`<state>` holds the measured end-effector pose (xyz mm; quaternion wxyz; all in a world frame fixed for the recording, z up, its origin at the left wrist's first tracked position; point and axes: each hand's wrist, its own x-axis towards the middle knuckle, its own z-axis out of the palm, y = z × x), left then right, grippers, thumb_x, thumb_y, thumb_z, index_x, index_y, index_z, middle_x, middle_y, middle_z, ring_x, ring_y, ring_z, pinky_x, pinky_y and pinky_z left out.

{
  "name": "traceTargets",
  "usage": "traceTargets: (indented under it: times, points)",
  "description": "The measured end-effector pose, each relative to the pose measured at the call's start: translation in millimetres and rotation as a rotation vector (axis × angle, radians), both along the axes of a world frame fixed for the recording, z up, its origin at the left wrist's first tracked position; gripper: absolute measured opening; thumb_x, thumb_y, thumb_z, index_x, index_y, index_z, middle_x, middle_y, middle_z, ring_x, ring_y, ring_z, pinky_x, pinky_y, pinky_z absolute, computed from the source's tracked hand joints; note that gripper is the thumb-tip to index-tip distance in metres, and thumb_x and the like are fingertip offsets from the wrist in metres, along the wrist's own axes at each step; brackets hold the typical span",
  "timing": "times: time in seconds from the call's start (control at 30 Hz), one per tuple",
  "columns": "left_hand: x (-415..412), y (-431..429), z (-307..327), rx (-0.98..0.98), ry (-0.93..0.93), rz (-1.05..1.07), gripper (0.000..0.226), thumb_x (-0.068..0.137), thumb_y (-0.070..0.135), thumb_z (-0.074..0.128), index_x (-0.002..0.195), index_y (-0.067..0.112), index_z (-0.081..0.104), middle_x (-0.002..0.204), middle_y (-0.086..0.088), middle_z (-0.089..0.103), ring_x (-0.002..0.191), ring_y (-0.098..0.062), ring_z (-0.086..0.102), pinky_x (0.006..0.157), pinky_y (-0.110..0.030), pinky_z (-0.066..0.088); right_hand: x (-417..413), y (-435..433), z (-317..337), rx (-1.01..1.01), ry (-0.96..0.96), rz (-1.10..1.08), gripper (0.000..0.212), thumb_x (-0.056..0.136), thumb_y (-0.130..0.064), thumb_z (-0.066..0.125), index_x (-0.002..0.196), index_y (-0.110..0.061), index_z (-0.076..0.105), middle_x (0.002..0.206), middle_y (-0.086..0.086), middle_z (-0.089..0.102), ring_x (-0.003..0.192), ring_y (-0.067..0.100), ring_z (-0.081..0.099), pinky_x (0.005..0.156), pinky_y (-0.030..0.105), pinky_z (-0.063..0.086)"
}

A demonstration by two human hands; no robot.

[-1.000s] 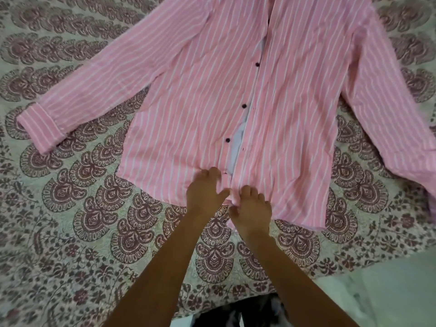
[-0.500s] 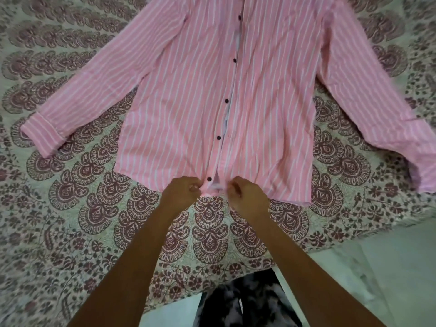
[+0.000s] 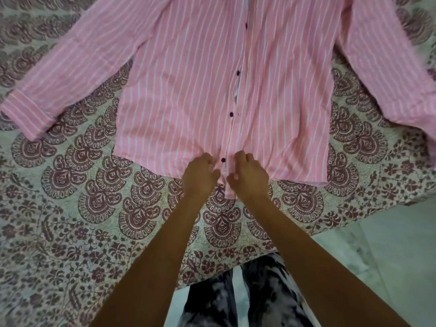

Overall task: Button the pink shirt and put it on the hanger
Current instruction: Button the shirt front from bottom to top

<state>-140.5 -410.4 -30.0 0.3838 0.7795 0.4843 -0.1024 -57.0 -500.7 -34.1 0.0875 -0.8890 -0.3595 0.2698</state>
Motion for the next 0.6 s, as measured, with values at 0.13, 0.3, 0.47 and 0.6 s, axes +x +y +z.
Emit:
traceTargets:
  times: [0.13, 0.3, 0.47, 0.6]
  points:
    - [-8.6, 25.2, 13.8, -0.107, -0.116, 0.019, 0.002, 0.081, 0.005, 0.059, 0.081, 0.005, 0.061, 0.078, -0.008, 0.061, 0.076, -0.025, 0.059, 0.068, -0.028, 0.047, -0.8, 11.2, 8.2, 0.012, 0.121, -0.224, 0.03, 0.084, -0.014, 0.05, 0.113, -0.012, 0.045, 0.094, 0.01, 0.064, 0.076, 0.027, 0.059, 0.06, 0.028, 0.037]
    - [-20.4, 69.3, 38.5, -0.498, -0.334, 0.301, 0.023, 0.091, 0.002, 0.044, 0.074, 0.017, 0.049, 0.084, -0.006, 0.058, 0.075, -0.018, 0.058, 0.065, -0.019, 0.053, -5.6, 13.8, 10.8, -0.011, 0.167, -0.302, 0.044, 0.083, -0.034, 0.057, 0.117, -0.013, 0.041, 0.102, 0.007, 0.059, 0.087, 0.025, 0.06, 0.069, 0.036, 0.053]
    - [-20.1, 77.8, 29.6, -0.467, -0.228, 0.251, 0.019, 0.096, 0.008, 0.034, 0.088, 0.014, 0.05, 0.068, -0.003, 0.044, 0.055, -0.013, 0.039, 0.039, -0.017, 0.031, -15.3, 27.0, 1.4, -0.177, -0.007, -0.259, 0.056, 0.078, -0.039, 0.064, 0.118, -0.009, 0.039, 0.108, 0.011, 0.05, 0.092, 0.028, 0.055, 0.07, 0.04, 0.054]
    - [-23.9, 54.7, 16.3, -0.467, 0.0, -0.375, 0.031, 0.094, 0.015, 0.047, 0.125, 0.019, 0.052, 0.105, -0.007, 0.062, 0.075, -0.018, 0.059, 0.062, -0.02, 0.05, -10.6, 26.8, -2.9, -0.11, -0.005, -0.332, 0.034, 0.086, -0.028, 0.054, 0.111, -0.007, 0.046, 0.105, 0.012, 0.056, 0.089, 0.03, 0.059, 0.067, 0.034, 0.046]
